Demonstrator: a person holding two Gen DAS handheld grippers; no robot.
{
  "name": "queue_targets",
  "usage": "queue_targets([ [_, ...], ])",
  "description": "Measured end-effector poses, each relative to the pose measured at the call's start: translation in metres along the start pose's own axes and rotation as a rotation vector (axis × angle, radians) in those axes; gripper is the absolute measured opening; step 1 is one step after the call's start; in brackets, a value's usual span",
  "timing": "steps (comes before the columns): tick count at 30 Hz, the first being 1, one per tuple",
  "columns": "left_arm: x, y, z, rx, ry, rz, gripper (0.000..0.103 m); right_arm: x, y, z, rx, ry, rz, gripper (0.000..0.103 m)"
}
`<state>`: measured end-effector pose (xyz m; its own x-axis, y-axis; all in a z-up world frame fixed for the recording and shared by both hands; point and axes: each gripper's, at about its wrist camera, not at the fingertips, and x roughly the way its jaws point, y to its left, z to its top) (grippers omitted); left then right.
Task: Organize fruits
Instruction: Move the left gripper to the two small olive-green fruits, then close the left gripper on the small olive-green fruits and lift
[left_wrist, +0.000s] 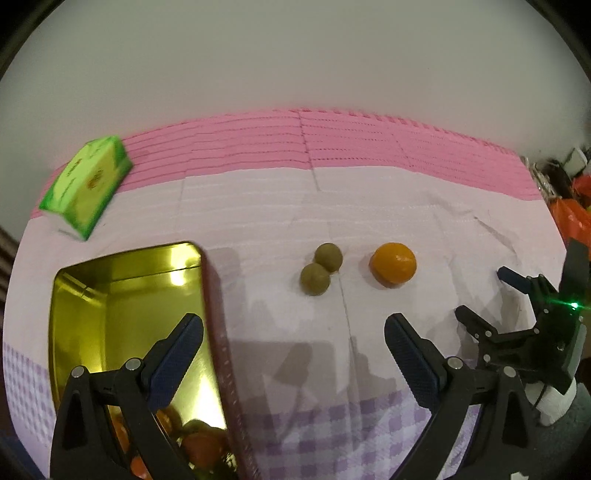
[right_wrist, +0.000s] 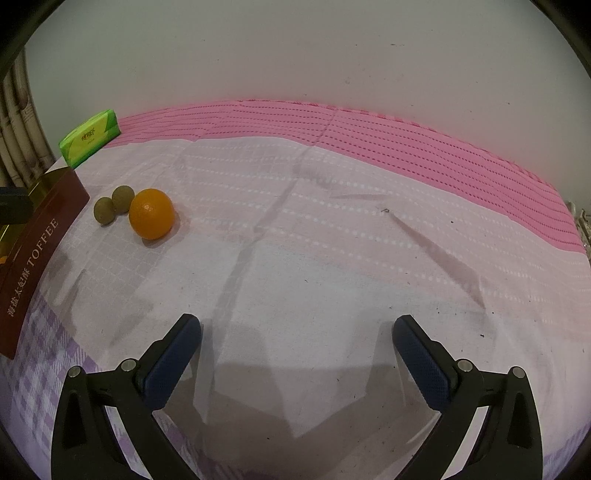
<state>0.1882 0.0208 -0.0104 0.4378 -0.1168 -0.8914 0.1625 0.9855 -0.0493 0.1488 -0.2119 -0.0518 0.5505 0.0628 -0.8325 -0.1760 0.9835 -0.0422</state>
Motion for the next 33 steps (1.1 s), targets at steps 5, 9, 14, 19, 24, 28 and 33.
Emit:
queue_targets([
  [5, 0.018, -0.001, 0.008, -0.004, 0.025, -0.049, 0.074, 0.000, 0.000, 0.000, 0.000, 0.000, 0.000, 0.103],
  [9, 0.029, -0.010, 0.012, 0.024, 0.036, -0.078, 0.067, 0.000, 0.000, 0.000, 0.000, 0.000, 0.000, 0.103],
  [14, 0.043, -0.021, 0.019, 0.074, 0.047, -0.079, 0.055, 0.001, 0.000, 0.000, 0.000, 0.000, 0.000, 0.103],
  [19, 0.058, -0.022, 0.026, 0.067, 0.077, -0.083, 0.042, 0.000, 0.000, 0.001, 0.000, 0.001, 0.000, 0.103],
  [24, 0.065, -0.024, 0.027, 0.069, 0.076, -0.090, 0.040, 0.000, -0.001, 0.001, 0.000, 0.001, 0.000, 0.103],
  [28, 0.071, -0.020, 0.028, 0.061, 0.083, -0.093, 0.038, 0.000, -0.001, 0.001, 0.000, 0.001, 0.001, 0.103],
  [33, 0.070, -0.020, 0.026, 0.069, 0.087, -0.081, 0.022, 0.000, 0.000, 0.000, 0.000, 0.001, 0.001, 0.103],
])
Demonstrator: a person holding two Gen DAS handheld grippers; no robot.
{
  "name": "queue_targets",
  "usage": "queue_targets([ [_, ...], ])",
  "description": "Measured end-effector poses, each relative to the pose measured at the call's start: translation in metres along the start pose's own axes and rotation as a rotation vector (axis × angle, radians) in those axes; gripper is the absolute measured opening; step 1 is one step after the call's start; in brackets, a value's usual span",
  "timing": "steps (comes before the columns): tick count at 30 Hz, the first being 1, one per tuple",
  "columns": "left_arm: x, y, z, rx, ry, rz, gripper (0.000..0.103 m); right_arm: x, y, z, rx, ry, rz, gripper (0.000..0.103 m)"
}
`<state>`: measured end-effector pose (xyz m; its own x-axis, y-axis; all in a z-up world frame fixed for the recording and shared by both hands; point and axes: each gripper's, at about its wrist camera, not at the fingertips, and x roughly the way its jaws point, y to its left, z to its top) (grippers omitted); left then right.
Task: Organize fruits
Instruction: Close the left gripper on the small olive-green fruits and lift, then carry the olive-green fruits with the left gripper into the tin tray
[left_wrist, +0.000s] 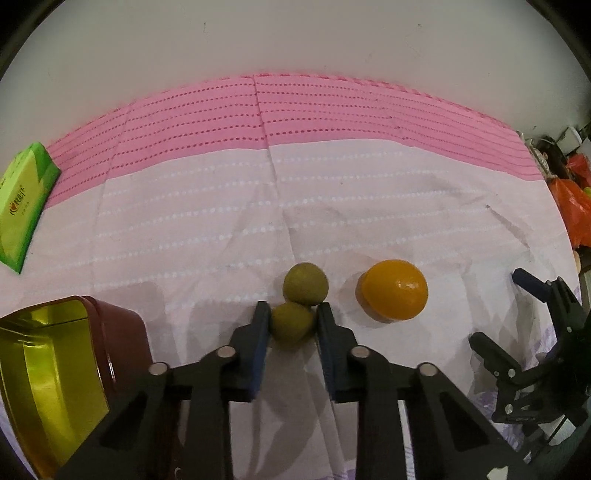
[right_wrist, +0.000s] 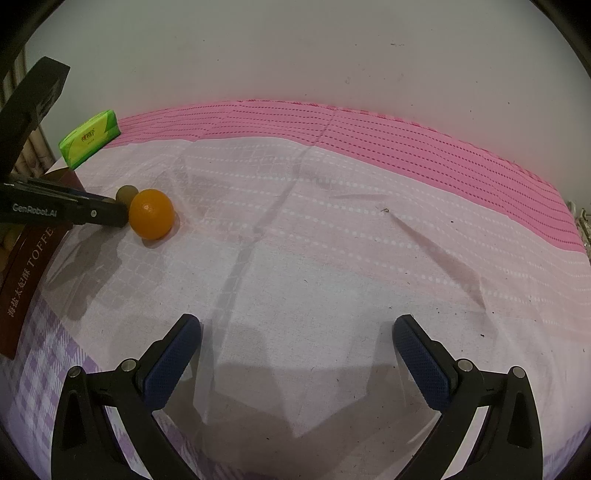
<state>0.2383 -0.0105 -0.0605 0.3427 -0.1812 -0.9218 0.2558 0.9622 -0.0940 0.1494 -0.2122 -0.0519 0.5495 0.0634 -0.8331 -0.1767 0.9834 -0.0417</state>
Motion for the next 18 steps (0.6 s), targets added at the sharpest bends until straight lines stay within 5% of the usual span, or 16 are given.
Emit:
queue_targets([
  [18, -0.026, 0.002, -0.032, -0.035, 0.017, -0.008, 0.022, 0.001, -0.001, 0.001, 0.000, 0.000, 0.000, 0.103],
])
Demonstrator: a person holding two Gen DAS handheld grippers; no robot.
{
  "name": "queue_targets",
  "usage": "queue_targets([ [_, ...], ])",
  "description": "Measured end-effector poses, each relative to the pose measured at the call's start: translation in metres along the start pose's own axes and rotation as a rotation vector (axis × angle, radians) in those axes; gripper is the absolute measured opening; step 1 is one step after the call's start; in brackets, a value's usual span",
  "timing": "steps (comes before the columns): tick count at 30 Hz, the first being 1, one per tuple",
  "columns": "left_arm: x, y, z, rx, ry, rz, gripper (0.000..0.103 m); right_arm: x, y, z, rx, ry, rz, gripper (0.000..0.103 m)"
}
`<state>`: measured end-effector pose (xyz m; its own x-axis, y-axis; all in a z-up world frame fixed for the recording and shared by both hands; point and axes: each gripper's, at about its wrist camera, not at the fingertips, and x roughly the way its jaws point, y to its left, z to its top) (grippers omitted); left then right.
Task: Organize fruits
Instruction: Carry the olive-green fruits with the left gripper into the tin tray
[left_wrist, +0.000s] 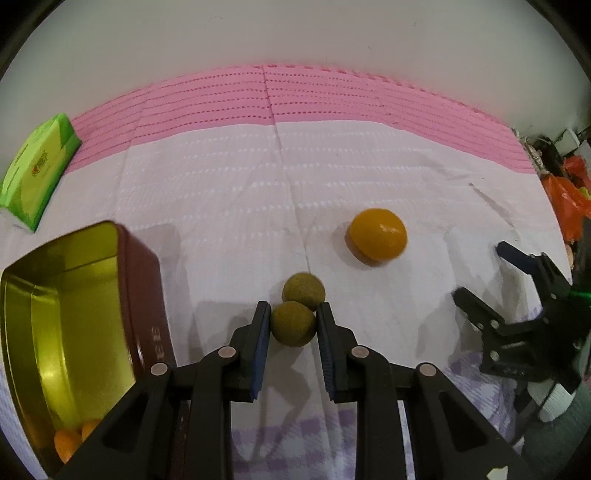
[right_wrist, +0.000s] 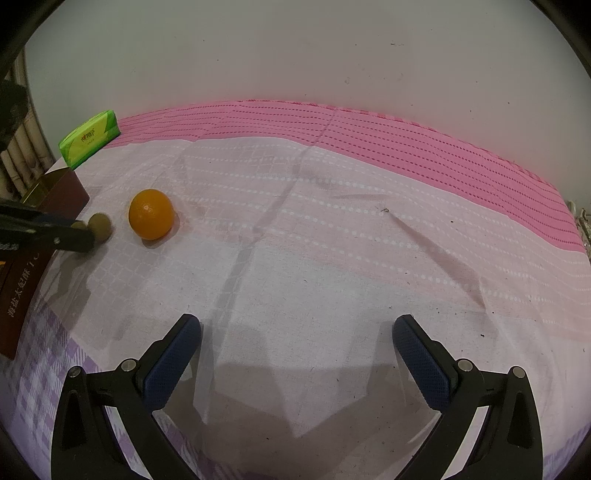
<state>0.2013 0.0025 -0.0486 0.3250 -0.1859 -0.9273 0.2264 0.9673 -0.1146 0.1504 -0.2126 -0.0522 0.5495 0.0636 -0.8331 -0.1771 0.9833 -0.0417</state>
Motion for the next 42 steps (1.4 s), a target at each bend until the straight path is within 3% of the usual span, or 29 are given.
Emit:
queue_targets([
  [25, -0.071, 0.002, -0.045, -0.042, -0.073, -0.033, 0.022, 0.000, -0.001, 0.002, 0.000, 0.009, 0.002, 0.103],
  [34, -0.099, 0.031, -0.054, -0.107, -0.115, -0.007, 0.022, 0.000, -0.001, 0.002, 0.000, 0.010, 0.002, 0.103],
  [42, -0.120, 0.078, -0.068, -0.197, -0.137, 0.056, 0.022, 0.000, -0.001, 0.002, 0.000, 0.009, 0.002, 0.103],
])
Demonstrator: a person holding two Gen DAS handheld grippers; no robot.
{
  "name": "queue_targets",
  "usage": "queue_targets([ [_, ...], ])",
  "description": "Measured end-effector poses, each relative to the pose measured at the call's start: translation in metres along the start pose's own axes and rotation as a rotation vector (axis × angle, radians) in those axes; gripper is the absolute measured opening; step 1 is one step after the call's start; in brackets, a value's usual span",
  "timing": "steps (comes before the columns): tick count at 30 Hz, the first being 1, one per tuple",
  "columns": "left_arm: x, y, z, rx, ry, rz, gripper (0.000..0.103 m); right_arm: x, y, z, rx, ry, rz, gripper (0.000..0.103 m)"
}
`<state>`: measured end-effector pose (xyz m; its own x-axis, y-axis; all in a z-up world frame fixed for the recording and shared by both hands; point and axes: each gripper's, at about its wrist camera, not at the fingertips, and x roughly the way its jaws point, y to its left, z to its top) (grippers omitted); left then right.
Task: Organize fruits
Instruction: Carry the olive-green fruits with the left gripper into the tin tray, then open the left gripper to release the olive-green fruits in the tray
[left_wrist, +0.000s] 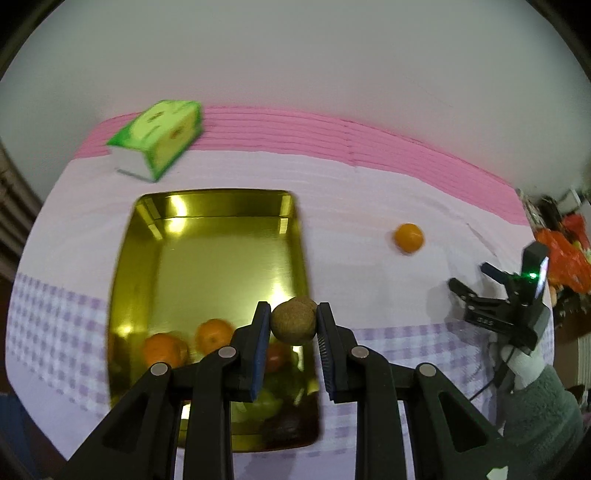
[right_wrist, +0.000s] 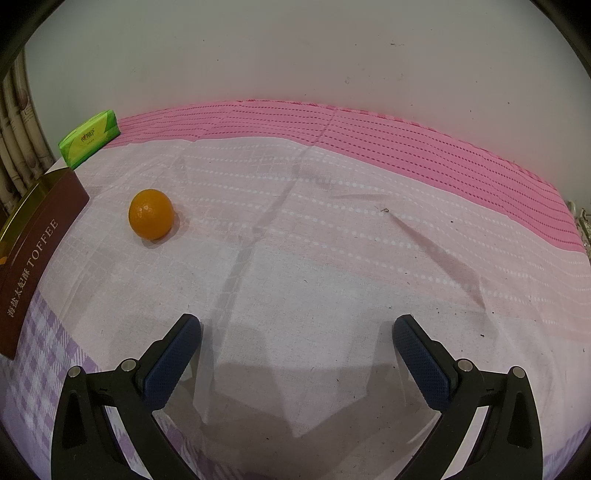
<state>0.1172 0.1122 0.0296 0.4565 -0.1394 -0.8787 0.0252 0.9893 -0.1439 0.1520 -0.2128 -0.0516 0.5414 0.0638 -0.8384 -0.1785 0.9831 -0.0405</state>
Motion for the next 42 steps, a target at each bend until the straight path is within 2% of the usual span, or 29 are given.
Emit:
queue_targets([
  [7, 0.003, 0.030, -0.015, -0.043, 0.027, 0.038, 0.022, 0.000, 0.000, 0.000, 0.000, 0.000, 0.000, 0.103],
  [21, 0.016, 0.055, -0.044, -0.085, 0.078, 0.069, 0.022, 0.000, 0.000, 0.002, 0.000, 0.001, 0.000, 0.103],
  [42, 0.034, 0.056, -0.059, -0.066, 0.108, 0.124, 0.022, 0.000, 0.000, 0.002, 0.000, 0.001, 0.000, 0.103],
])
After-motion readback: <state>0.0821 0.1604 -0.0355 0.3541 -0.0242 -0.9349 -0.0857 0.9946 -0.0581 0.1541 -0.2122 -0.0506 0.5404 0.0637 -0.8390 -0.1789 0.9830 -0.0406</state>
